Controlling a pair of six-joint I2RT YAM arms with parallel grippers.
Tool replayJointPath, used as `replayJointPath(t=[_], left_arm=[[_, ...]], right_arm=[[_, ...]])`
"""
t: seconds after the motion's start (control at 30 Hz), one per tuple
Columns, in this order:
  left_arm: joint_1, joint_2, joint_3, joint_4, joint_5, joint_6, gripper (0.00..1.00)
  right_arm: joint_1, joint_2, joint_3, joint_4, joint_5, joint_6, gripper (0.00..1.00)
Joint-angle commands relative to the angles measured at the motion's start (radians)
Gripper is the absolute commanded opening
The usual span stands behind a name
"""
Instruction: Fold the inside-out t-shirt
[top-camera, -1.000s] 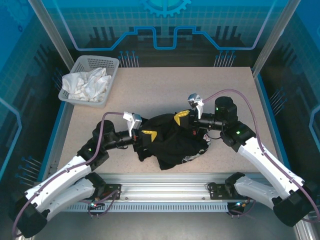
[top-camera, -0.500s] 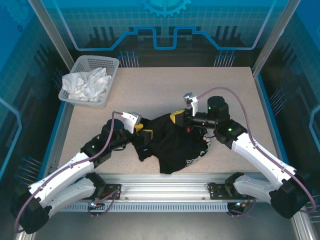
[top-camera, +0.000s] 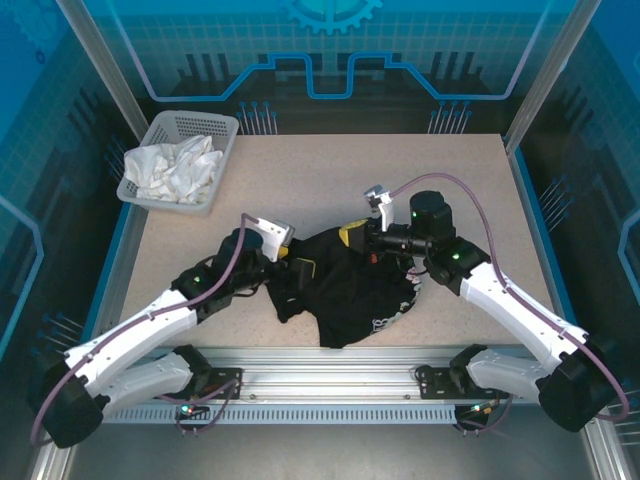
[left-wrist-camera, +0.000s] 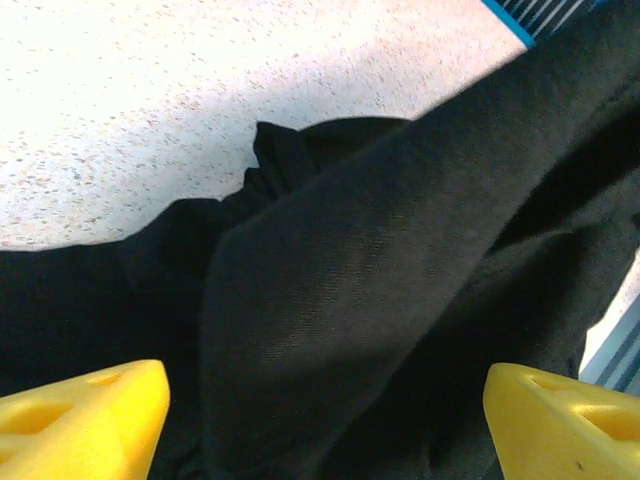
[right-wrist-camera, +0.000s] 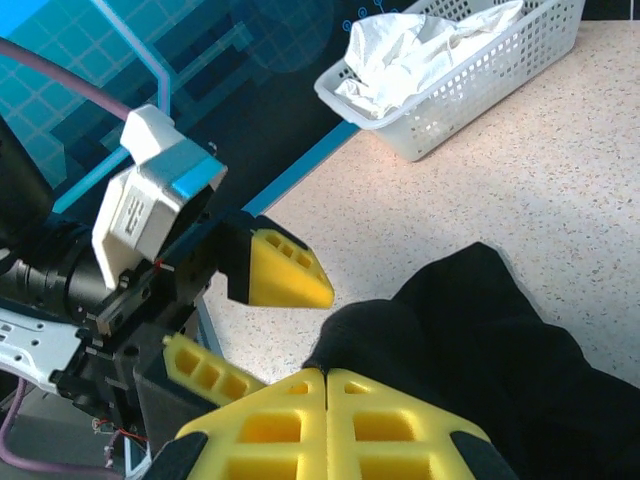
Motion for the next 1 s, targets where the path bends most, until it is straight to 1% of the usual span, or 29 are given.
replayJointPath(t=[0.0, 0.03, 0.1, 0.17, 0.2, 0.27, 0.33, 0.47, 0.53, 0.57, 0.6, 0.7, 0.83, 0.9, 0.97], left_arm=[[-0.076, 0.004, 0.060, -0.061, -0.145, 0.060, 0.80], [-0.107, 0.002, 0.069, -0.078, -0.216, 0.069, 0.79], [-0.159, 0.003, 0.080, -0.104, -0.319, 0.096, 0.77], [-0.199, 0.010, 0.084, -0.111, -0.372, 0.127, 0.73], [-0.213, 0.021, 0.087, -0.110, -0.379, 0.140, 0.71], [-0.223, 0.054, 0.097, -0.103, -0.356, 0.156, 0.67], [-0.223, 0.101, 0.111, -0.087, -0.347, 0.162, 0.65], [-0.222, 0.188, 0.116, -0.020, -0.365, 0.183, 0.64], [-0.217, 0.232, 0.126, 0.008, -0.365, 0.180, 0.58], [-0.214, 0.250, 0.130, 0.018, -0.366, 0.173, 0.52], [-0.208, 0.265, 0.135, 0.029, -0.359, 0.167, 0.45], [-0.200, 0.269, 0.138, 0.054, -0.275, 0.150, 0.22], [-0.182, 0.185, 0.082, 0.119, -0.110, 0.145, 0.06], [-0.144, 0.111, 0.036, 0.158, 0.009, 0.127, 0.00], [-0.085, 0.024, -0.014, 0.217, 0.178, 0.091, 0.00]], right_arm=[[0.006, 0.001, 0.045, -0.039, 0.016, -0.036, 0.00], [0.004, 0.008, 0.049, -0.044, 0.013, -0.035, 0.00], [0.001, 0.020, 0.056, -0.052, 0.009, -0.035, 0.00], [-0.003, 0.032, 0.062, -0.058, 0.005, -0.033, 0.00], [-0.005, 0.035, 0.063, -0.060, 0.002, -0.034, 0.00], [-0.008, 0.039, 0.065, -0.059, -0.002, -0.033, 0.00], [-0.009, 0.037, 0.065, -0.059, -0.005, -0.031, 0.00], [-0.012, 0.026, 0.058, -0.062, -0.004, -0.030, 0.00], [-0.015, 0.018, 0.053, -0.064, -0.002, -0.029, 0.00], [-0.017, 0.015, 0.052, -0.068, -0.001, -0.031, 0.00], [-0.018, 0.009, 0.047, -0.068, 0.001, -0.032, 0.00], [-0.030, -0.002, 0.038, -0.079, 0.006, -0.037, 0.00], [-0.052, -0.012, 0.032, -0.110, 0.013, -0.069, 0.00], [-0.069, -0.017, 0.034, -0.137, 0.019, -0.100, 0.00], [-0.086, -0.023, 0.040, -0.171, 0.027, -0.138, 0.00]])
